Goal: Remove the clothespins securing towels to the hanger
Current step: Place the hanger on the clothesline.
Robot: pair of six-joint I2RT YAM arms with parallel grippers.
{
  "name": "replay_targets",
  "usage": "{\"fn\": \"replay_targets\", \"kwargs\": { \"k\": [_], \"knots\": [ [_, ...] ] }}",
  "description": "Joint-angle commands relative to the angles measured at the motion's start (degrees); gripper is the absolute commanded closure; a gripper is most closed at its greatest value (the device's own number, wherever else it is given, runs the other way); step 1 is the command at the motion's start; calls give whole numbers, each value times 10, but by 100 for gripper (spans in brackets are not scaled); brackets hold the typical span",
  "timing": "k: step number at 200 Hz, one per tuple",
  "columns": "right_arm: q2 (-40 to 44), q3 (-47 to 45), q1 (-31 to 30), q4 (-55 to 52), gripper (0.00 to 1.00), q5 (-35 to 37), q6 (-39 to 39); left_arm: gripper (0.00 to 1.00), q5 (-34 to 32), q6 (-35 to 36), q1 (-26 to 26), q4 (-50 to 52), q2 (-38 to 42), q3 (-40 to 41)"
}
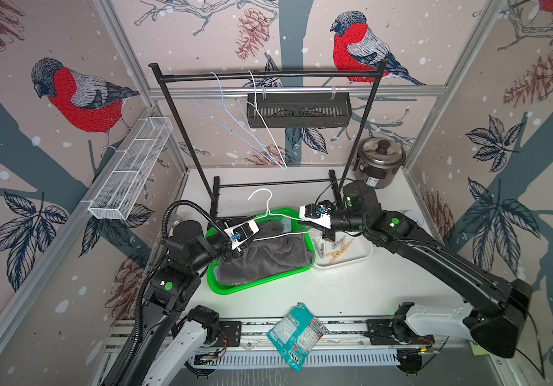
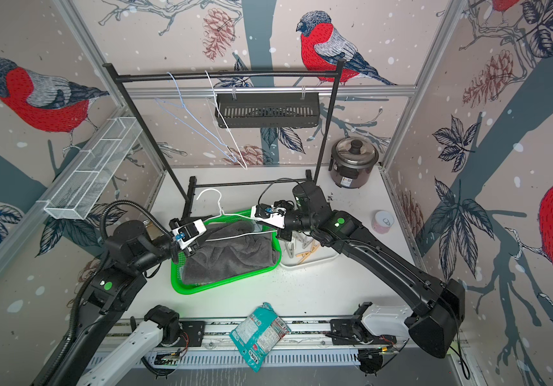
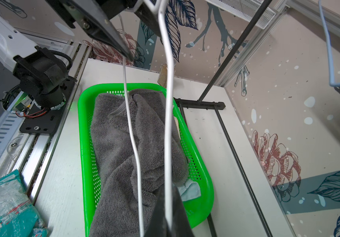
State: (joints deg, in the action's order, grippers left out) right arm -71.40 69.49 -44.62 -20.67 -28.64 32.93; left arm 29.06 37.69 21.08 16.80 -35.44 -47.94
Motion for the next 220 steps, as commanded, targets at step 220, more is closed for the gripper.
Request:
{"fn": "replay_targets", "kwargs": {
  "k": [220],
  "knots": [
    [12,13,161,-45,99,187,-192,5,-577,-214,-2,-137,113,83]
  ]
}}
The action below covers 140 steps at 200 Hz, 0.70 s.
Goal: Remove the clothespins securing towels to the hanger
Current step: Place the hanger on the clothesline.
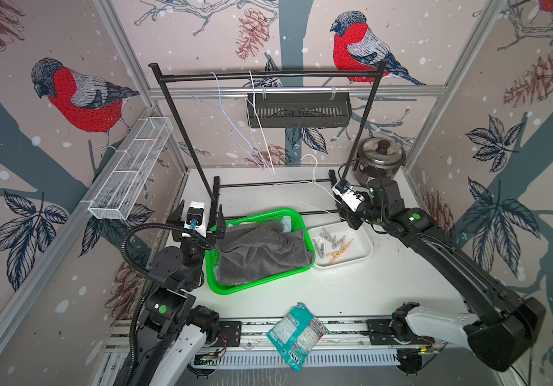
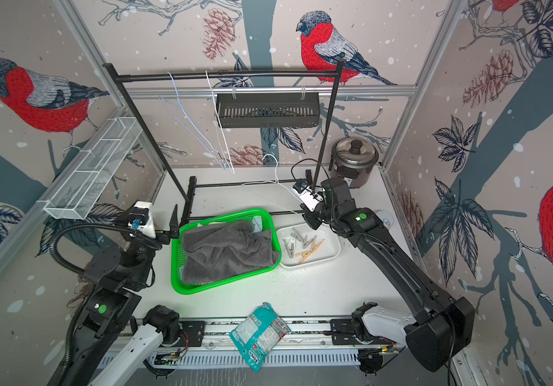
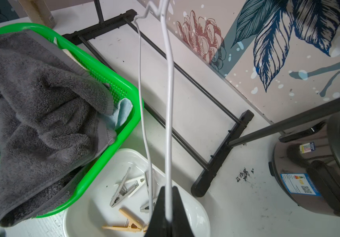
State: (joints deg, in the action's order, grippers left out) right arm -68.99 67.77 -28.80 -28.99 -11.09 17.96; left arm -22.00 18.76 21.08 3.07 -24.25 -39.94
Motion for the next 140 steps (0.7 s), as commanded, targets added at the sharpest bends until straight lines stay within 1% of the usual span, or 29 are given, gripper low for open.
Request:
{"fn": "replay_targets", "kwargs": {
  "k": [1,19,24,48,82,123,140],
  "knots": [
    [-12,33,2,38,99,12,-44,5,-67,-26,-2,1,1,3],
    [-26,76,6,45,98,29,-67,4,-74,-34,-2,13,1,6],
    [-45,89,8,46,99,32,-72,4,-72,-35,-2,13,1,7],
    [-79,154,11,53,99,45,-91,4,-68,-35,-2,17,6,6],
    [-131,233,11,63,99,22,-90,3,-68,-27,-2,25,6,2],
    [-201,352,11,44,99,21,-90,3,-68,-19,-2,27,9,1],
    [-225,389,11,37,99,25,-90,3,-69,-16,-2,27,8,2]
  ]
}}
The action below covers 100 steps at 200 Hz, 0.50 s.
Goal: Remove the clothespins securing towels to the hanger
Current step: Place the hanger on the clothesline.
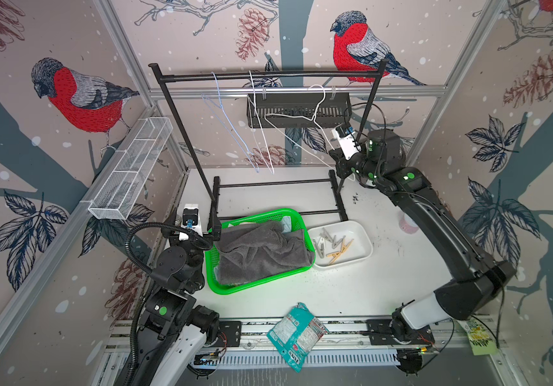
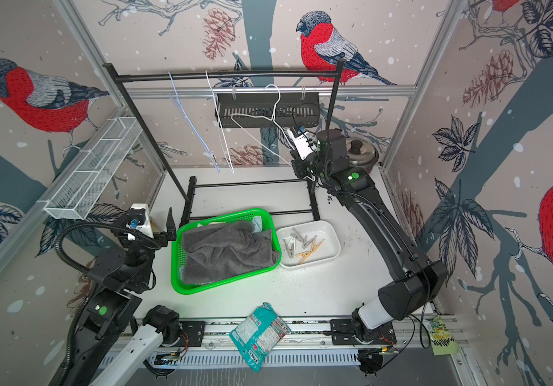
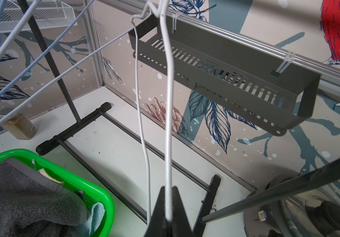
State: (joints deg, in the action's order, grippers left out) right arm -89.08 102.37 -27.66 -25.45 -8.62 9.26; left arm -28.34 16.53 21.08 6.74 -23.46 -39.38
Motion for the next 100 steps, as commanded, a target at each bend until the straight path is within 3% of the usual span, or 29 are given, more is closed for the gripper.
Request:
{"fn": "replay_targets", "kwargs": {
  "k": [1,60,100],
  "knots": [
    [-25,45,0,0,99,1,-4,3,-6,7,-2,-9,0,-4],
    [-123,195,4,-39,99,5,-7,2,-6,15,-2,-9,-1,-9],
    [-154,222,8,-44,99,2,-19,3,-8,19,-2,-4,2,-8]
  ]
}}
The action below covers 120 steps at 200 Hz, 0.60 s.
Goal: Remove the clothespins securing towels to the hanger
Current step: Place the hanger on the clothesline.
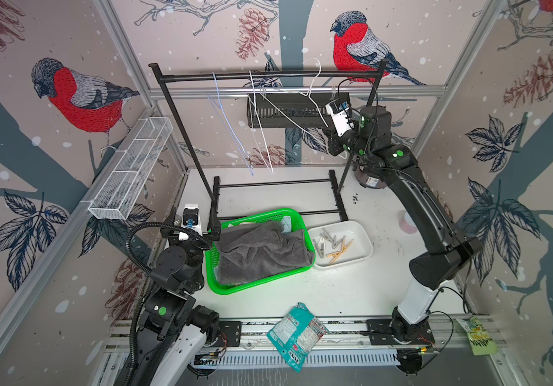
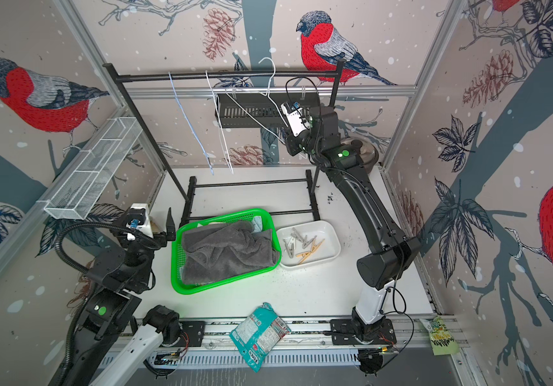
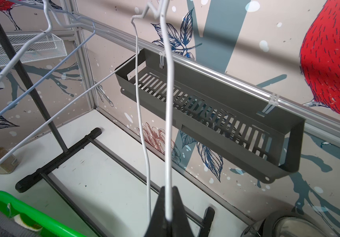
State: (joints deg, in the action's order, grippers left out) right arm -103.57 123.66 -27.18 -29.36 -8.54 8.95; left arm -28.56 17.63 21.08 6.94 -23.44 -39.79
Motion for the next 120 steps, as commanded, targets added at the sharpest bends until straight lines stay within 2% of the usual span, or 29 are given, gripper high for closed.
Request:
{"fn": "replay_targets", "kwargs": {
  "k": [1,63,79,92,120],
  "knots": [
    [-9,9,3,-5,99,1,-17,3,-6,8,-2,-6,1,-3],
    [-17,-1,8,-24,96,-4,-22,3,-5,8,-2,-4,0,-3],
    [-12,-10,8,-27,87,-3,-19,2,-3,7,-2,-4,-1,-4],
    [-6,-17,8,-28,73,-3,-18,2,-1,6,-2,-4,-1,-4],
    [18,-37,8,-24,52,1,-15,3,3,4,-2,-2,-2,-8]
  ]
}}
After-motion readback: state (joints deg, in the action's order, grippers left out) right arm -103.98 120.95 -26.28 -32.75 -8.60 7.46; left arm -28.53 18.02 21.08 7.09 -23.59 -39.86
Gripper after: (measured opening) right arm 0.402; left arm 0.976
